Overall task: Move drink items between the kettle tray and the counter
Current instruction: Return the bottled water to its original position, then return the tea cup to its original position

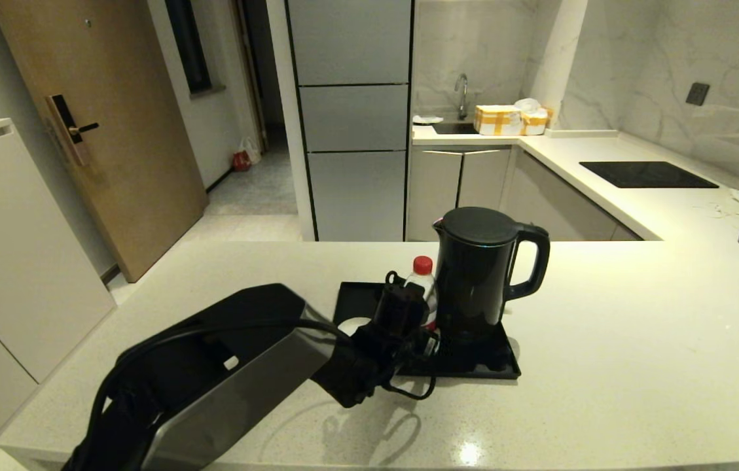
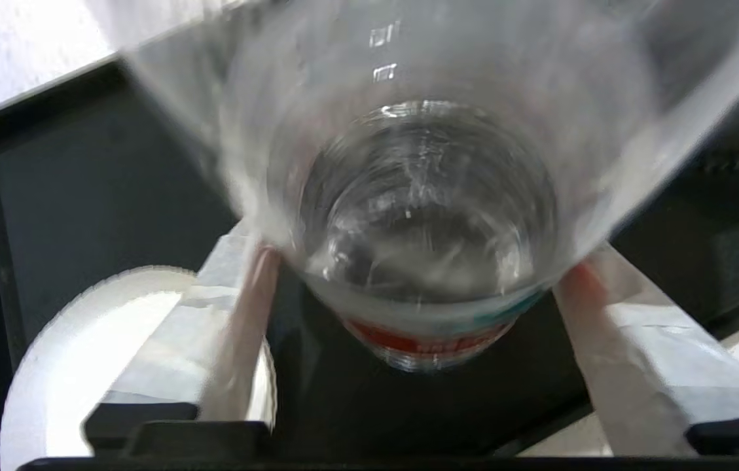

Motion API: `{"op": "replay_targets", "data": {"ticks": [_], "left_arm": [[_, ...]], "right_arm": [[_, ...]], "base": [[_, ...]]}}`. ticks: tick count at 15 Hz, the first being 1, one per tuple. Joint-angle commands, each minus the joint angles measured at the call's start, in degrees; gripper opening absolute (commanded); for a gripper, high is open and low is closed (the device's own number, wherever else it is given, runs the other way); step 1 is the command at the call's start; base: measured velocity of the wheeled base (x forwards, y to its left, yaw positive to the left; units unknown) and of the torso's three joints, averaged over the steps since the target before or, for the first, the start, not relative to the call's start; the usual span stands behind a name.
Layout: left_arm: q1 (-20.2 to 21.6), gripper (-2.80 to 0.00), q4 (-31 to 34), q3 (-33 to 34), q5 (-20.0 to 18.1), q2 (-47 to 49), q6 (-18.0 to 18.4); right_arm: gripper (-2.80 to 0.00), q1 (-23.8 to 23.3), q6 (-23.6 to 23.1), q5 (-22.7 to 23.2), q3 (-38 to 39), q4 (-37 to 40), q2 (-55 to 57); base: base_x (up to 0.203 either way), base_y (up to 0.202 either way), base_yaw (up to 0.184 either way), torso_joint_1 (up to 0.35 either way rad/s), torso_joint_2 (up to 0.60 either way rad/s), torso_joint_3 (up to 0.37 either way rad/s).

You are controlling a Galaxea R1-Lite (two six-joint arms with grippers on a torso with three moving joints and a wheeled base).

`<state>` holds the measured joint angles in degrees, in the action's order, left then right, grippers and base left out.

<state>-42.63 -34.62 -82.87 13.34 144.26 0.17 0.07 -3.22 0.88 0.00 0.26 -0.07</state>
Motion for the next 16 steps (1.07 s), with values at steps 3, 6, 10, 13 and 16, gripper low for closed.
{"op": "replay_targets", "data": {"ticks": [3, 6, 10, 13, 16], "left_arm": [[-0.08, 0.0, -1.34, 2.53, 1.4, -2.09, -0.22], [-0.17, 0.0, -4.0, 9.13, 1.92, -6.38, -0.08], [-1.47, -2.8, -8.7, 24.84, 4.98, -20.16, -0.14], [-2.07, -2.8, -10.0, 34.02, 11.41, -33.24, -0.18], [-0.27, -2.8, -5.72, 42.13, 19.43, -47.1, -0.95]], "right_arm": [[-2.8, 0.01, -0.03, 0.0, 0.0, 0.0, 0.07], [-2.8, 0.01, -0.03, 0.0, 0.0, 0.0, 0.07], [-2.8, 0.01, -0.03, 0.0, 0.0, 0.0, 0.07], [-2.8, 0.01, -0.03, 0.0, 0.0, 0.0, 0.07], [-2.8, 0.01, -0.03, 0.0, 0.0, 0.0, 0.07]], "base": [[0.0, 0.0, 0.0, 0.0, 0.0, 0.0], [0.0, 0.0, 0.0, 0.0, 0.0, 0.0], [0.0, 0.0, 0.0, 0.0, 0.0, 0.0], [0.0, 0.0, 0.0, 0.0, 0.0, 0.0], [0.0, 0.0, 0.0, 0.0, 0.0, 0.0]]}}
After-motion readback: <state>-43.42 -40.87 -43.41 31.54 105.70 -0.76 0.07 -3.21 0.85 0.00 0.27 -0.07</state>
